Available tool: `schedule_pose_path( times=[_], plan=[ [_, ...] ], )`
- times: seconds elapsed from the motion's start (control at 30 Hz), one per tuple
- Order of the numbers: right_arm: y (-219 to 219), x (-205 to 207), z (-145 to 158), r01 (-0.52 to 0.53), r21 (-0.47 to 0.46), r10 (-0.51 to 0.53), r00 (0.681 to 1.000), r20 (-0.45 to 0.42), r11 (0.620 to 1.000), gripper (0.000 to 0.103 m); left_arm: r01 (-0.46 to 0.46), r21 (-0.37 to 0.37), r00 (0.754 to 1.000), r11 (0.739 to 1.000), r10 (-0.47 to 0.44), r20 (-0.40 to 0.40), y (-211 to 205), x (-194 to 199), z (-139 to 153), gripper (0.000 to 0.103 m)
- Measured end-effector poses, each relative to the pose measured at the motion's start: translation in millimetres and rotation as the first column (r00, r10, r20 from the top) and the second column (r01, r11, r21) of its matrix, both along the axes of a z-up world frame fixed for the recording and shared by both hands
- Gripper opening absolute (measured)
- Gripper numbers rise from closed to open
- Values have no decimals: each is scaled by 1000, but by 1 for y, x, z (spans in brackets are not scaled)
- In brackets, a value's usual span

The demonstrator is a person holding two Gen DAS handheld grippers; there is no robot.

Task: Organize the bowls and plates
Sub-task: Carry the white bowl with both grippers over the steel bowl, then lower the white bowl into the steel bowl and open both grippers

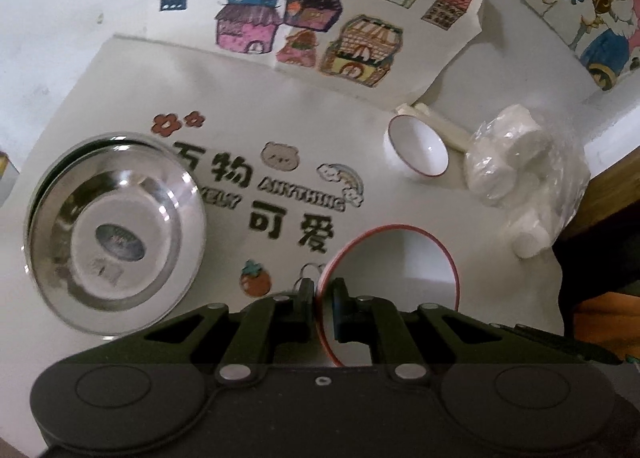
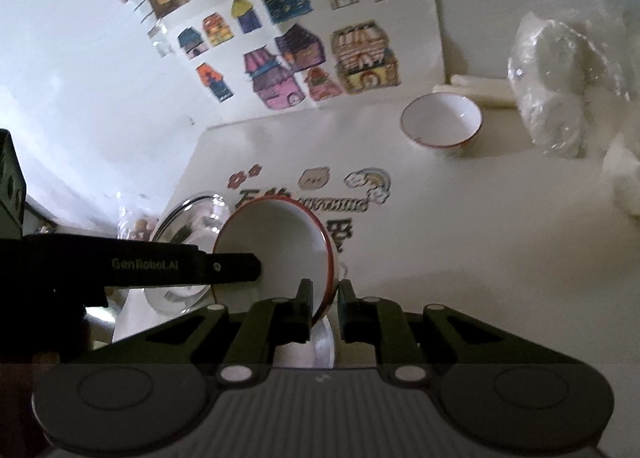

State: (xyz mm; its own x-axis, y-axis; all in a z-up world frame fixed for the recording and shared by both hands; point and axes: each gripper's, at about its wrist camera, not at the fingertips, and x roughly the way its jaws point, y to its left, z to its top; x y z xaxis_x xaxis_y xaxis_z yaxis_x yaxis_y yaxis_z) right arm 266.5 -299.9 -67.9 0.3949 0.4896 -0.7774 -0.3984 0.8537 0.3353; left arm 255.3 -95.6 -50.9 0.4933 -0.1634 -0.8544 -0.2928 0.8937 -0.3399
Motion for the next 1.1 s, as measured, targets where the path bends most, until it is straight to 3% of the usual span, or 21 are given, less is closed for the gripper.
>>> schedule_pose_path(
  times=[0.47, 1.1],
  plan=[
    [20, -27, -19, -20, -18, 18, 996, -91, 1000, 14, 3, -15, 998, 1000, -4, -70, 18, -29, -16, 9],
    [22, -23, -34, -52, -74, 39, 985, -166, 996, 14, 19, -8, 988, 1000, -20, -151, 10, -31, -36, 9]
  ],
)
